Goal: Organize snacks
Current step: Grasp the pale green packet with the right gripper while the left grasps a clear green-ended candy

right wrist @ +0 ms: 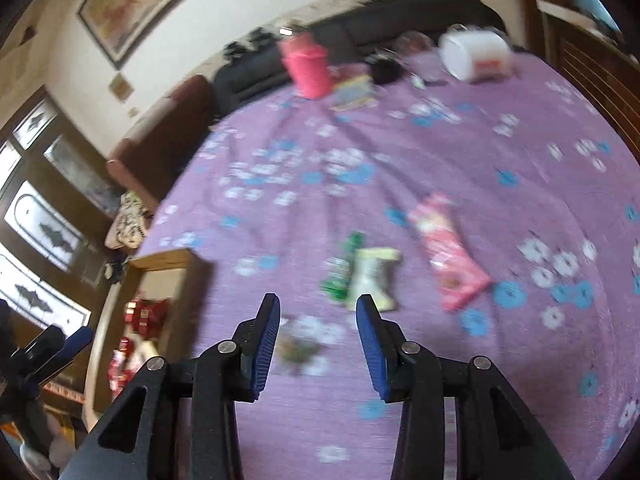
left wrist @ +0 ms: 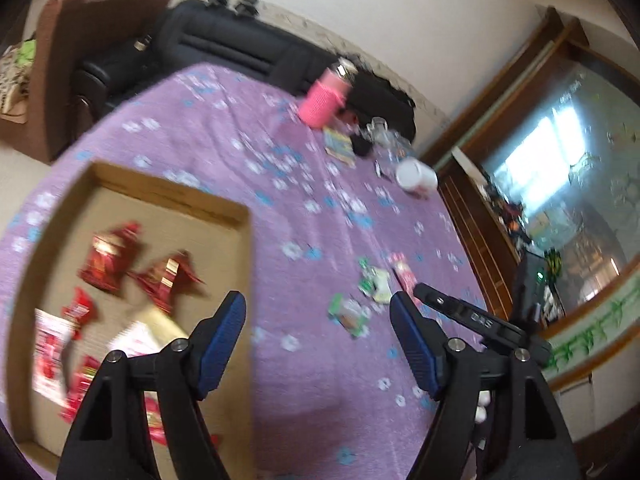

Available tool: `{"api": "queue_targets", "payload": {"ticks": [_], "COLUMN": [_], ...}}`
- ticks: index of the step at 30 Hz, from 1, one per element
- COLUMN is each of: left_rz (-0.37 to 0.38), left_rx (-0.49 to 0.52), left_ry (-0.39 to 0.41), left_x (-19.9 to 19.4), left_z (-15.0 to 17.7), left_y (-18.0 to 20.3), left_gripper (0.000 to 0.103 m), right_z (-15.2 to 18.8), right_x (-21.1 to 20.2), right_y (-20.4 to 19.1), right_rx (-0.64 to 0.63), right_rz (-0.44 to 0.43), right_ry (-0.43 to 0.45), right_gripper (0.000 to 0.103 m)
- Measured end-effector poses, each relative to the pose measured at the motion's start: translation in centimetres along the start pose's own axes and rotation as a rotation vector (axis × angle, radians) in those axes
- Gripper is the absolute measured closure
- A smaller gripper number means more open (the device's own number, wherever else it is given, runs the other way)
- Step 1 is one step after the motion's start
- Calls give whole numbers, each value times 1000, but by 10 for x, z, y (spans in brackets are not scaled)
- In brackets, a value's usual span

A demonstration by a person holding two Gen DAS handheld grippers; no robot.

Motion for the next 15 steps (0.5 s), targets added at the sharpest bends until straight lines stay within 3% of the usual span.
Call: {"api": "queue_targets", "payload": {"ticks": [4, 11, 12, 13, 15], "left_rz": [-17, -68, -73, -78, -81], "left_rx": [28, 24, 22, 17, 9], "left_ry": [-87, -142, -153, -166, -191], "left_x": [37, 69, 75, 81, 93], "left_z": [16, 30, 31, 32, 34], "left_y": [19, 22, 22, 22, 23], "left_gripper": [29, 29, 29, 29, 29], "right_z": [1, -11, -10, -9, -6], "right_x": [20, 64, 69, 69, 67], "right_y": [14, 21, 23, 23, 25], "right_rx": [25, 32, 26, 15, 4], "right_rz": [1, 96, 104, 120, 124], "right_ry": [-16, -55, -61, -45, -34], "right_gripper": [60, 61, 63, 78, 78]}}
Point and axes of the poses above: each gripper's, at about its wrist camera, not at the fingertips, and x roughly the way its jaws point, y to its right, z to its underside, the point moved 1 cm from there along x, roughly the way its jaws point, and after that the axes turned 7 degrees about -x, right-handed, at the moved point
